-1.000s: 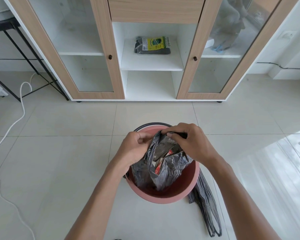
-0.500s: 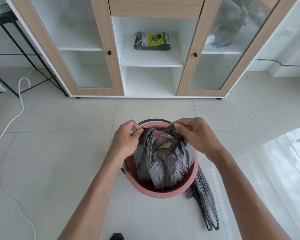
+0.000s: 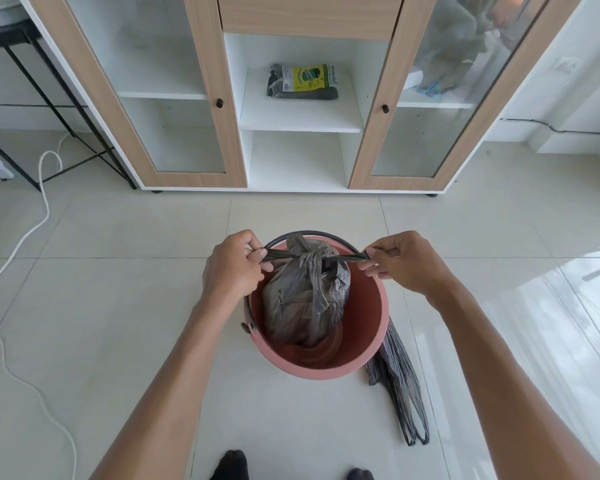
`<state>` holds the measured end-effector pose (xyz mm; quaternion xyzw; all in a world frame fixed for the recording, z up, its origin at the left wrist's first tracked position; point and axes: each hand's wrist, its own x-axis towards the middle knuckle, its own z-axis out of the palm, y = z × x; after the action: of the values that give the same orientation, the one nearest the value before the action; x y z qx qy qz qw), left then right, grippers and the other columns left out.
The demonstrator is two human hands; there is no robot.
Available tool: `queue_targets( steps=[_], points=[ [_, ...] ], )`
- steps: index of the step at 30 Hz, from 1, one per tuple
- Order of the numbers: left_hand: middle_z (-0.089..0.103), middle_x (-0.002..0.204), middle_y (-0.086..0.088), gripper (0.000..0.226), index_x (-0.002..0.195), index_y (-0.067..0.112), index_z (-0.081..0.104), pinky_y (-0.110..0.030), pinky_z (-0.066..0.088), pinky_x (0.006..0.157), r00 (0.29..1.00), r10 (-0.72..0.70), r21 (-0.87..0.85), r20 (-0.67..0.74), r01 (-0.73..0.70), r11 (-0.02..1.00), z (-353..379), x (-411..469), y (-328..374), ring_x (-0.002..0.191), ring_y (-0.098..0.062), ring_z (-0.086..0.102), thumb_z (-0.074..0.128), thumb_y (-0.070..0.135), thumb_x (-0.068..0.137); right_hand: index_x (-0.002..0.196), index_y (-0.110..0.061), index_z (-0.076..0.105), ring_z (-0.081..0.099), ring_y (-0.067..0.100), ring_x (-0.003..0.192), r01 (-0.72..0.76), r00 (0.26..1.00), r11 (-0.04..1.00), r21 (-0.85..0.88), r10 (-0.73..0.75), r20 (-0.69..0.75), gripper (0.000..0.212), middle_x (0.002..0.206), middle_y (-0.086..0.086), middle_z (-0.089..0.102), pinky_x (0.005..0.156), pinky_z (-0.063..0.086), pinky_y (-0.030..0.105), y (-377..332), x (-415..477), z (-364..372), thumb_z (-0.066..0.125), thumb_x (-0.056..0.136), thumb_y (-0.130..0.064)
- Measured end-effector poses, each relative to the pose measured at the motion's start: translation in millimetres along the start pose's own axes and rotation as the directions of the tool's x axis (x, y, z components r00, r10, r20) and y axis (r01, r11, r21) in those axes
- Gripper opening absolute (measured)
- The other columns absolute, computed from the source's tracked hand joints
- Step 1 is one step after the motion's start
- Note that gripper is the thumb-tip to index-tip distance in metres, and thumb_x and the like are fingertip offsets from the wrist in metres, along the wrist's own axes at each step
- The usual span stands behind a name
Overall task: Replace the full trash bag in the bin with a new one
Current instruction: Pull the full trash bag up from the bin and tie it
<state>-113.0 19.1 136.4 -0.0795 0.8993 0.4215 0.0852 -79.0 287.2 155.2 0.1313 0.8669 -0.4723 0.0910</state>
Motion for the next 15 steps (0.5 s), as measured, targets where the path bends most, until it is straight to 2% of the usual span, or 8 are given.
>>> queue_targets(
  steps=[2,4,6,9,15],
  points=[
    [0.074,0.066,0.01,0.019,0.078,0.02,0.056,-0.04,0.062,0.062,0.999,-0.019,0.058,-0.03,0.021,0.998,-4,-2,0,0.053,-0.011,0.071,0.056,0.02,0.097,0.09,-0.008,0.077,0.075,0.015,0.076,-0.047,0.998,0.999,-0.005,0.047,-0.047,0.02,0.075,0.002,0.077,0.074,0.06,0.029,6,-1,-3,0.059,0.097,-0.013],
    [0.073,0.065,0.011,0.019,0.078,0.02,0.056,-0.038,0.06,0.067,0.997,-0.017,0.143,-0.072,0.027,0.989,-7,-2,-4,0.05,-0.009,0.069,0.055,0.021,0.097,0.088,-0.009,0.077,0.075,0.018,0.077,-0.107,0.991,0.994,0.03,0.109,-0.083,0.021,0.074,0.004,0.077,0.069,0.059,0.026,14,-1,-6,0.058,0.096,-0.012],
    [0.073,0.064,0.011,0.019,0.077,0.02,0.056,-0.036,0.059,0.07,0.994,-0.034,0.204,-0.101,0.054,0.977,-9,-1,-8,0.053,-0.01,0.07,0.056,0.022,0.096,0.088,-0.008,0.077,0.075,0.019,0.077,-0.161,0.98,0.983,0.083,0.169,-0.103,0.02,0.075,0.007,0.077,0.066,0.058,0.024,20,-3,-8,0.058,0.096,-0.01],
    [0.073,0.064,0.011,0.018,0.077,0.02,0.057,-0.037,0.059,0.073,0.992,-0.082,0.234,-0.092,0.102,0.967,-9,0,-13,0.065,-0.017,0.072,0.057,0.023,0.095,0.084,-0.008,0.076,0.074,0.018,0.072,-0.215,0.964,0.97,0.113,0.229,-0.136,0.021,0.071,0.006,0.076,0.07,0.06,0.029,25,-3,-9,0.058,0.095,-0.008],
    [0.073,0.066,0.01,0.017,0.078,0.022,0.058,-0.036,0.059,0.075,0.99,-0.112,0.271,-0.087,0.131,0.954,-7,4,-20,0.065,-0.018,0.072,0.057,0.024,0.095,0.083,-0.007,0.074,0.072,0.019,0.067,-0.245,0.95,0.966,0.085,0.256,-0.177,0.02,0.066,0.005,0.073,0.067,0.06,0.03,31,2,-7,0.058,0.094,-0.008]
  ],
)
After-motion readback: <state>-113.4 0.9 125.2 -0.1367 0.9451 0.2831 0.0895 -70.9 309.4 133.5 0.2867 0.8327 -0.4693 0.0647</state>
